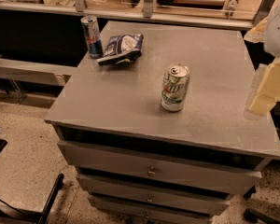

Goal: Pick 7up can

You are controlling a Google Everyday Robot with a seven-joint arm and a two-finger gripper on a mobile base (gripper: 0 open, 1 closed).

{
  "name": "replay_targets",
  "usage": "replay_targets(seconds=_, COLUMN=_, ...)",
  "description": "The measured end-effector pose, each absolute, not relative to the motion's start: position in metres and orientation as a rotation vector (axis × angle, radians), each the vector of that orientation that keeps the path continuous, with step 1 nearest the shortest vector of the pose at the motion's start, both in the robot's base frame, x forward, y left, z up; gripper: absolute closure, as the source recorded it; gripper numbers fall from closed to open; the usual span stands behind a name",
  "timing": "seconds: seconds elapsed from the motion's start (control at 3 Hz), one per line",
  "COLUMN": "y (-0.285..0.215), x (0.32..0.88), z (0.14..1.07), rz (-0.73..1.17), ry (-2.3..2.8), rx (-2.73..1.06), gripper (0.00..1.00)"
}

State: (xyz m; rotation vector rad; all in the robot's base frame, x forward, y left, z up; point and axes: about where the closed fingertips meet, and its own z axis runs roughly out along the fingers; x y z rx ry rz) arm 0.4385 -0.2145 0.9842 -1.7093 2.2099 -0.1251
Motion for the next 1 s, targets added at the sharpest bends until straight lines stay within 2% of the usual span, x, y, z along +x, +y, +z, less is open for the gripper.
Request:
replay_targets(seconds=0.33, y=-0.214, x=0.438, z=0.984, rz=-0.125, ry=2.210, rx=-1.709, gripper=0.00)
replay_targets(seconds=1.0, y=-0.177, x=0.485, z=0.970, rz=0.086, ry=2.033, rx=-1.606, gripper=0.00)
